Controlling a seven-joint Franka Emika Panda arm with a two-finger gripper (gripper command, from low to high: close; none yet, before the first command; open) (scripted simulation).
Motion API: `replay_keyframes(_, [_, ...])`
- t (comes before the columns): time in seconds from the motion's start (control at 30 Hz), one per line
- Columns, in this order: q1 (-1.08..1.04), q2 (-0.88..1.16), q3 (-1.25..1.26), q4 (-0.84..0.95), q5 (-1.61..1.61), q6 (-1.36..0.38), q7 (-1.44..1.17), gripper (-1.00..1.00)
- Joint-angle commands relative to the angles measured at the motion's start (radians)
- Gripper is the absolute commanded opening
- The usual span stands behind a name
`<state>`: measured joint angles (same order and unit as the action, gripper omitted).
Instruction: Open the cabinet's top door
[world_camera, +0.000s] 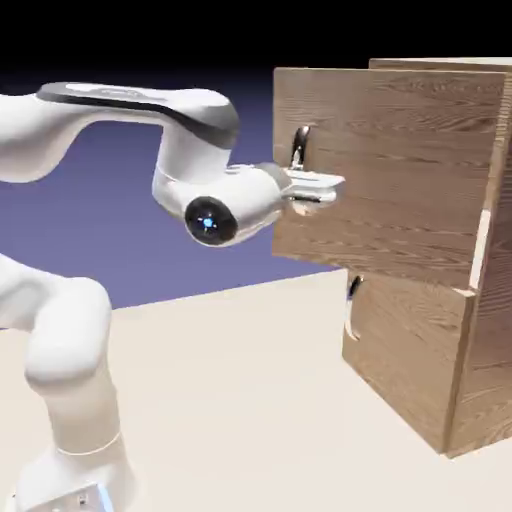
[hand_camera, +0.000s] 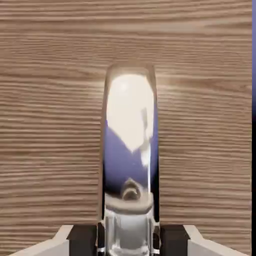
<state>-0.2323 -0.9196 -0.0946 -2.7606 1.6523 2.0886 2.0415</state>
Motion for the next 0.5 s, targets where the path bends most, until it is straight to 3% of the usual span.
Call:
replay_keyframes(0.0, [-0.004,0.004,-0.036,0.003,-0.044,-0.044,0.006,-1.00])
replay_keyframes(0.47, [0.050,0.286,-0.505,0.273,-0.495,-0.653,-0.038,-1.00])
